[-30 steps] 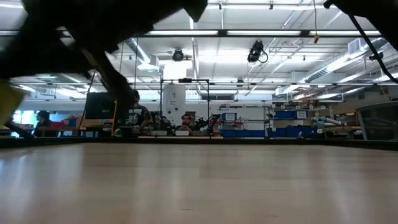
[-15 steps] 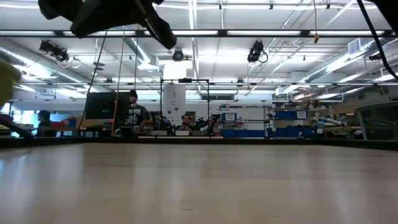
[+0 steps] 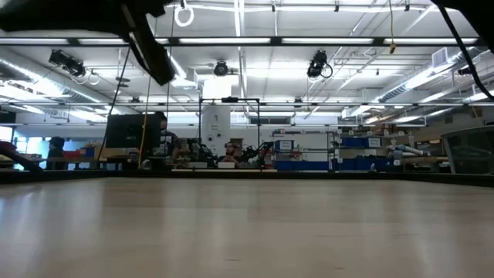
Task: Nest bowls inside each other
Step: Return to Home Position
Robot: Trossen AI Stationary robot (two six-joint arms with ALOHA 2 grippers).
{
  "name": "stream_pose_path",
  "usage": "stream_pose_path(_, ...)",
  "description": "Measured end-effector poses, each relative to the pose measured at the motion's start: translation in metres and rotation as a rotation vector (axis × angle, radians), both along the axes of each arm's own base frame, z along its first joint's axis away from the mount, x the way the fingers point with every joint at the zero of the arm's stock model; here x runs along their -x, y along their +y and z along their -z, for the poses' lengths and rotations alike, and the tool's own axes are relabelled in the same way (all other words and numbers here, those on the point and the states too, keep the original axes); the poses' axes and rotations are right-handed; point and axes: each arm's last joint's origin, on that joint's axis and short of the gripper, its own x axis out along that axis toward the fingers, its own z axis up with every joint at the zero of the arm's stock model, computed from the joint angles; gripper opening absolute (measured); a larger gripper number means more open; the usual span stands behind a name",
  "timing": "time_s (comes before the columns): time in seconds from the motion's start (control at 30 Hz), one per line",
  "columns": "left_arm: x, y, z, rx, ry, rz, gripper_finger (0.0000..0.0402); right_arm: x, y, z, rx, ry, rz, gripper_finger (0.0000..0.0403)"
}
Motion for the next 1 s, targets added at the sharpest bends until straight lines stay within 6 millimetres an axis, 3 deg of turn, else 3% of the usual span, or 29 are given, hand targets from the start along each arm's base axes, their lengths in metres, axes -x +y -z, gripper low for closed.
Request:
stream_pose_path(0.17, -0.014, -0.034, 0.031, 0.184, 0.008, 0.228, 0.0143, 0.003, -0.008, 0.007, 0.053, 0.075, 0.142, 0.0006)
stream_pose_path(0.27, -0.015, -0.057, 0.057, 0.288, 0.06, 0.319, 0.0143, 0.009, -0.012, 0.0, 0.112, 0.098, 0.216, 0.0005)
stream_pose_path(0.4, -0.006, -0.083, 0.078, 0.399, 0.147, 0.407, 0.0143, 0.017, -0.016, -0.01, 0.15, 0.139, 0.246, 0.0005)
stream_pose_path(0.6, 0.011, -0.11, 0.107, 0.417, 0.295, 0.466, 0.0143, 0.02, -0.018, -0.017, 0.166, 0.145, 0.238, 0.0005)
stream_pose_path(0.8, 0.012, -0.124, 0.128, 0.412, 0.365, 0.484, 0.0143, 0.02, -0.022, -0.015, 0.165, 0.16, 0.252, 0.0005)
stream_pose_path(1.0, 0.01, -0.115, 0.142, 0.292, 0.438, 0.39, 0.0143, 0.023, -0.029, -0.012, 0.193, 0.208, 0.298, 0.0005)
